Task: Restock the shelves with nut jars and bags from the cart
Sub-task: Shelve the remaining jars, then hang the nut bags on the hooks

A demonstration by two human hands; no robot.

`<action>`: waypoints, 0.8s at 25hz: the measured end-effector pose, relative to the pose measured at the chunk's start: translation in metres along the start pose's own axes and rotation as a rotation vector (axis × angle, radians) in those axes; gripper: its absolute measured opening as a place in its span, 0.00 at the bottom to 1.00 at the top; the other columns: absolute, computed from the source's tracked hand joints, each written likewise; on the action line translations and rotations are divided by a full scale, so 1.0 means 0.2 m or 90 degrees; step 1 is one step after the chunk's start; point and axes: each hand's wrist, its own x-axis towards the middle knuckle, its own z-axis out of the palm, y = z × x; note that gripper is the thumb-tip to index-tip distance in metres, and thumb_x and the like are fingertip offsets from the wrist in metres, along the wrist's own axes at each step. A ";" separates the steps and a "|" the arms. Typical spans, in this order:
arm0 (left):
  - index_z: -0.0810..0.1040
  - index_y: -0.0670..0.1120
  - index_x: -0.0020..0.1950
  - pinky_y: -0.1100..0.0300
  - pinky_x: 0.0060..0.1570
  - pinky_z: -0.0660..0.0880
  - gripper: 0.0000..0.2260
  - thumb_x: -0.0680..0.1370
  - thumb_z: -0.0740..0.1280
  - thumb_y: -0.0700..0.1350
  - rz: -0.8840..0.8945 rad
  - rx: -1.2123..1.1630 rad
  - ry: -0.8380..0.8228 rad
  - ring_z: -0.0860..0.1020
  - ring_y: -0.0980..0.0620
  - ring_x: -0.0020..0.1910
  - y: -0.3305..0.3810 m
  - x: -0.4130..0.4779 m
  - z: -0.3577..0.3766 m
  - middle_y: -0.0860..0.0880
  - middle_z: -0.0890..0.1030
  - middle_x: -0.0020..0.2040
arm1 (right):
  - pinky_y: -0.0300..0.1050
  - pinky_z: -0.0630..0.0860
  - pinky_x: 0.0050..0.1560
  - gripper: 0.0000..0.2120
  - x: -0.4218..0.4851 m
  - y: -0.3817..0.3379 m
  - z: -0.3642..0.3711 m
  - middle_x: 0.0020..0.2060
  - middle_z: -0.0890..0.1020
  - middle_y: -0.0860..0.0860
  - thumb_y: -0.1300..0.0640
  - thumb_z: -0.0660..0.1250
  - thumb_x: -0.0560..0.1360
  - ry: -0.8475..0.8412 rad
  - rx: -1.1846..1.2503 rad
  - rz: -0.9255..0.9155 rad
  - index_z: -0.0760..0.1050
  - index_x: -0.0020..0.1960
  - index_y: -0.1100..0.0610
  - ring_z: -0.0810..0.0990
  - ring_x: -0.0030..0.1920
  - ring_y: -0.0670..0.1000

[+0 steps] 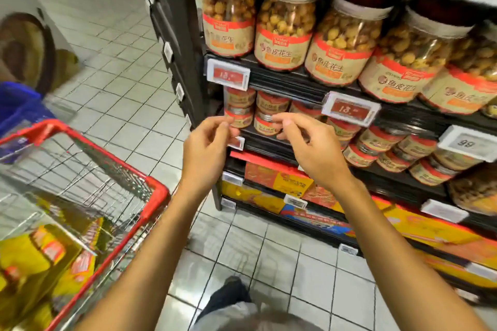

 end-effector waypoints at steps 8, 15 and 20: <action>0.77 0.44 0.46 0.68 0.38 0.73 0.11 0.79 0.58 0.33 -0.109 -0.057 0.223 0.77 0.56 0.34 -0.13 -1.22 -0.25 0.50 0.79 0.36 | 0.29 0.73 0.47 0.14 -0.86 -0.17 0.19 0.44 0.81 0.46 0.53 0.57 0.77 -0.214 0.120 -0.072 0.80 0.52 0.57 0.81 0.45 0.42; 0.75 0.32 0.56 0.73 0.38 0.74 0.10 0.80 0.57 0.32 -0.157 -0.088 0.433 0.76 0.52 0.39 -0.12 -2.25 -0.70 0.43 0.78 0.40 | 0.47 0.76 0.50 0.13 -1.66 -0.54 0.45 0.46 0.84 0.54 0.55 0.58 0.80 -0.399 0.115 -0.142 0.81 0.52 0.57 0.81 0.47 0.54; 0.78 0.37 0.55 0.75 0.38 0.73 0.09 0.79 0.59 0.33 -0.133 0.002 0.542 0.79 0.61 0.36 -0.19 -2.95 -1.29 0.47 0.80 0.40 | 0.49 0.76 0.49 0.14 -2.21 -0.92 0.79 0.43 0.84 0.55 0.54 0.58 0.80 -0.463 0.110 -0.168 0.81 0.48 0.60 0.81 0.47 0.55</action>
